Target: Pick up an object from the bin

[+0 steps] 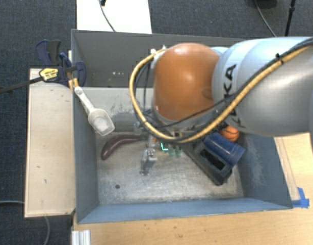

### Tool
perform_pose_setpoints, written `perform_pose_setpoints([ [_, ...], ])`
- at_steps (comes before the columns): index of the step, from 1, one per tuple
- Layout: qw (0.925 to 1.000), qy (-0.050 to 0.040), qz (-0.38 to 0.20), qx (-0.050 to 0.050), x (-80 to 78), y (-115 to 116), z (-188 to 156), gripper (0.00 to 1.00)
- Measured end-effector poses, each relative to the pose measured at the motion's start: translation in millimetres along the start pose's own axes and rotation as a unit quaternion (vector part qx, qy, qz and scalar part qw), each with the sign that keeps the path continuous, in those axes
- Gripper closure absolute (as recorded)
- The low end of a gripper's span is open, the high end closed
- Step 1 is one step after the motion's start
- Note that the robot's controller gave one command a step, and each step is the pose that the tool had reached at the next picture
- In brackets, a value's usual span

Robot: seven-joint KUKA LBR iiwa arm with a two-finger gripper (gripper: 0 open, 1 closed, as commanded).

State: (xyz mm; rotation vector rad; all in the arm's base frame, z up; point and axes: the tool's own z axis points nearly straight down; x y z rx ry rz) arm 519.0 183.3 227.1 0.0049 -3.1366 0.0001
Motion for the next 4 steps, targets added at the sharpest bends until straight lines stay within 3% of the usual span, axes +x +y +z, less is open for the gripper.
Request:
perform_pose_setpoints([
  [1, 1.0000, -0.0038, 0.003, -0.001, -1.9, -1.0, -3.9, 0.00],
  [2, 0.9932, -0.0101, -0.116, -0.001, -45.4, 24.1, 33.2, 0.00],
  [3, 0.9922, -0.0046, -0.125, -0.001, -67.1, 32.5, 64.0, 0.00],
  [4, 0.9829, -0.0037, -0.184, 0.000, -64.3, -29.2, 65.7, 0.00],
])
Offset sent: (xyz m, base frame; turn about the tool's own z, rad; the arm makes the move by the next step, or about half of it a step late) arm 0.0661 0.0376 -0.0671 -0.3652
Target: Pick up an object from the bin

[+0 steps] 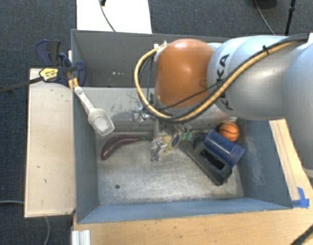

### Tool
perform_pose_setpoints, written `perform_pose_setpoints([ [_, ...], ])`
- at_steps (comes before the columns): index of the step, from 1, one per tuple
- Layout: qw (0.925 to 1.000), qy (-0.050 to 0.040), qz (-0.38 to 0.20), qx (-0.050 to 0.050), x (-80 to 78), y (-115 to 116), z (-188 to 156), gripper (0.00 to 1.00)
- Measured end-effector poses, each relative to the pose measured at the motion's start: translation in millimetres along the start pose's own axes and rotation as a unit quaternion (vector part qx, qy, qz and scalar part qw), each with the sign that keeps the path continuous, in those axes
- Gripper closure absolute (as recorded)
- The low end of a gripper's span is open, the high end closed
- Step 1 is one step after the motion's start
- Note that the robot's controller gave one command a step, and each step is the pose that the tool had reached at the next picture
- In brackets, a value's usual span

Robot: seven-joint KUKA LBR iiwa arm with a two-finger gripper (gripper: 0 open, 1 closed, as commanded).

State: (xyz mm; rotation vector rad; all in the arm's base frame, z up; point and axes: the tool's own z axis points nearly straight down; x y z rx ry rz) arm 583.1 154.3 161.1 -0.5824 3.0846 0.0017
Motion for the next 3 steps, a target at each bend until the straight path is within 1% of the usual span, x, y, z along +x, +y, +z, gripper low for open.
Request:
perform_pose_setpoints([
  [1, 0.9980, -0.0028, -0.064, 0.001, -25.6, 45.0, 68.9, 0.00],
  [2, 0.9948, 0.0009, -0.101, -0.001, -17.2, 21.2, 90.3, 1.00],
  [3, 0.9947, 0.0013, -0.103, 0.000, -15.7, 15.9, 90.1, 1.00],
])
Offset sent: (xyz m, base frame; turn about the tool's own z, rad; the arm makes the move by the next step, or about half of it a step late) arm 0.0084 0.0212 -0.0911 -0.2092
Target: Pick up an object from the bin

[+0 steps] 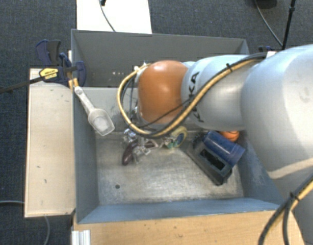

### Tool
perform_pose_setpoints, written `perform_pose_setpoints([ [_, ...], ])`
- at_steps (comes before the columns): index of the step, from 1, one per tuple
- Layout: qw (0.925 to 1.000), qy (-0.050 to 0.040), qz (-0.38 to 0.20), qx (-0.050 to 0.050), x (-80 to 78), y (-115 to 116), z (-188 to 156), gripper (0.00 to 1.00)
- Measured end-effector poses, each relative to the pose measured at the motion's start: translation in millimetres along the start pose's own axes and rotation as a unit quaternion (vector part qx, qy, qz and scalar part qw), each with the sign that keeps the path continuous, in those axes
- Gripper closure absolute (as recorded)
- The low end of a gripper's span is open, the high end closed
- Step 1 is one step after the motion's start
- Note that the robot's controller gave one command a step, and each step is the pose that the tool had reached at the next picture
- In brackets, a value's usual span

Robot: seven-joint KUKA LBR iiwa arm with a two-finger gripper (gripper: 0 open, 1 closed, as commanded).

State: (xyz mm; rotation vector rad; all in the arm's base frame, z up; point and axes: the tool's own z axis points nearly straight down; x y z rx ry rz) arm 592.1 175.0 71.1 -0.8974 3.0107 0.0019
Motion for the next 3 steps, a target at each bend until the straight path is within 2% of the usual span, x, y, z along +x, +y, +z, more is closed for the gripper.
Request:
perform_pose_setpoints([
  [1, 1.0000, -0.0001, 0.000, 0.000, -0.1, 1.0, -2.9, 1.00],
  [3, 1.0000, 0.0027, 0.001, -0.001, 1.3, 2.0, -37.2, 1.00],
])
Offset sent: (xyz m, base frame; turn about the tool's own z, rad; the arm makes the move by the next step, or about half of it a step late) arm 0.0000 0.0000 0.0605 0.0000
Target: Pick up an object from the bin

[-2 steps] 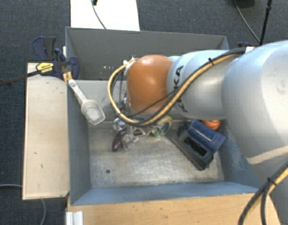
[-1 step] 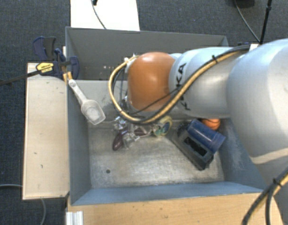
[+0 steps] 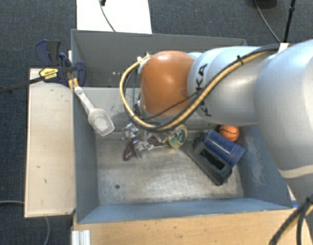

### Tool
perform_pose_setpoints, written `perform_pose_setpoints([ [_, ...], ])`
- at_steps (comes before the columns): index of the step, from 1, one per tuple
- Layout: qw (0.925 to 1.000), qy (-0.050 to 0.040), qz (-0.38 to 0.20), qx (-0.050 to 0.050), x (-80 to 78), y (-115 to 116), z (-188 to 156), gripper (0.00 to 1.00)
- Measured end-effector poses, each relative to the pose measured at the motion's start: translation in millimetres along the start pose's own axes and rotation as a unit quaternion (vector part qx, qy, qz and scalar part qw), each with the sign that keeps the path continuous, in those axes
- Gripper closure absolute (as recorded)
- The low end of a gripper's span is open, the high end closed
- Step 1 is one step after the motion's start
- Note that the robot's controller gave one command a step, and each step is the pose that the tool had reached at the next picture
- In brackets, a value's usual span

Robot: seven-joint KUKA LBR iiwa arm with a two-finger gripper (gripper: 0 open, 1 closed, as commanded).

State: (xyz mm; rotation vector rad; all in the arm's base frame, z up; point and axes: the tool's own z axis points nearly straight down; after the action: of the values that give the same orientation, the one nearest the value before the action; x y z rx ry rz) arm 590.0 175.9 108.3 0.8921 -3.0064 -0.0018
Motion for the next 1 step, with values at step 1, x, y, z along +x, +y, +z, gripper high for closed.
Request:
perform_pose_setpoints([
  [1, 1.0000, -0.0031, 0.000, 0.001, -1.3, -0.3, -22.2, 1.00],
])
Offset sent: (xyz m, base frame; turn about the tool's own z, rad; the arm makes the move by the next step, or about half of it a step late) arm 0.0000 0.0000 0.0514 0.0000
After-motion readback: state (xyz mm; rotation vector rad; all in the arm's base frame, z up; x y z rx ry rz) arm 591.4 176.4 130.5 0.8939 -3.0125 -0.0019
